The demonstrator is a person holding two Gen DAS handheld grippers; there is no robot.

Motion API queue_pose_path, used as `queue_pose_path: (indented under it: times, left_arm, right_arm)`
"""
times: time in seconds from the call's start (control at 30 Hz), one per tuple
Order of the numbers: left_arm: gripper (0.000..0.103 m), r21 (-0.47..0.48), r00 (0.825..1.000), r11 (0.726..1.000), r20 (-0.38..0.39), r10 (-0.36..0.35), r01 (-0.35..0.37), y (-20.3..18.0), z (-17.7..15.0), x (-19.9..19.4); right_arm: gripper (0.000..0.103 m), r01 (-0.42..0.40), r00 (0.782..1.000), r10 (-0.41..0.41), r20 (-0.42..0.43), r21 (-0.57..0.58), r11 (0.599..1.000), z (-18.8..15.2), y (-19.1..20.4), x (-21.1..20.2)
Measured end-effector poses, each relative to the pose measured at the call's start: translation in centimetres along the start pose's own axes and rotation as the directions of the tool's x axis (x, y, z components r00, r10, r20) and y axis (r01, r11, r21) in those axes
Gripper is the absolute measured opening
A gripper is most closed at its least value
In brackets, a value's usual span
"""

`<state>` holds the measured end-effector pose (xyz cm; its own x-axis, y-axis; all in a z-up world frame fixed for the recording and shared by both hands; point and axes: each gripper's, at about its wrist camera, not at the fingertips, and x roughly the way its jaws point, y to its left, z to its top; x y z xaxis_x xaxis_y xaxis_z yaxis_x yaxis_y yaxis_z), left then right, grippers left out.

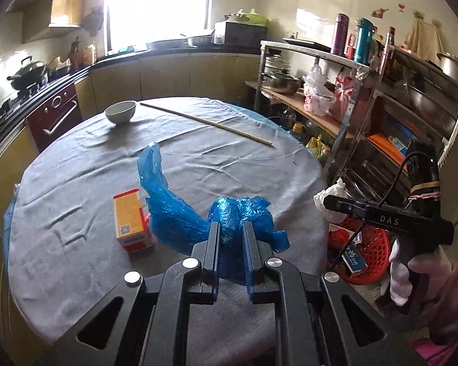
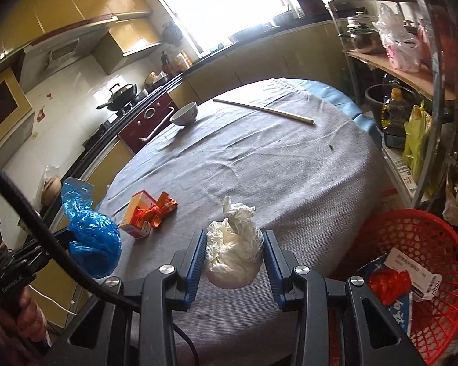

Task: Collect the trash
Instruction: 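Carry the white bag and blue bag over the red basket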

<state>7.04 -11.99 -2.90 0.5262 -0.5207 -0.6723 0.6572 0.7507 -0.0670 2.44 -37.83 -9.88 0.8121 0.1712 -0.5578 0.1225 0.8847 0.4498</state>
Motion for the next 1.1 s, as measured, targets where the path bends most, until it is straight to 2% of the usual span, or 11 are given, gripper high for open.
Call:
queue_pose_path:
  times: [0.4,1.1]
  left_arm:
    - [0.014,0.075,1.000,0.997,-0.003,-0.026,0.026,-3.1,1.4,0.8]
    - [0.014,0.200,0.996,0.976,-0.026,-0.085,0.089,-8.7,2.9,2.2]
  right_arm:
    - [0.040,0.009,0.998,-0.012,0.068,0.049,0.999,0.8,-2.4,-2.2]
    - [0.040,0.073,0.982,-0.096,0.165,0.140,0.987,1.4,-7.7,-6.9]
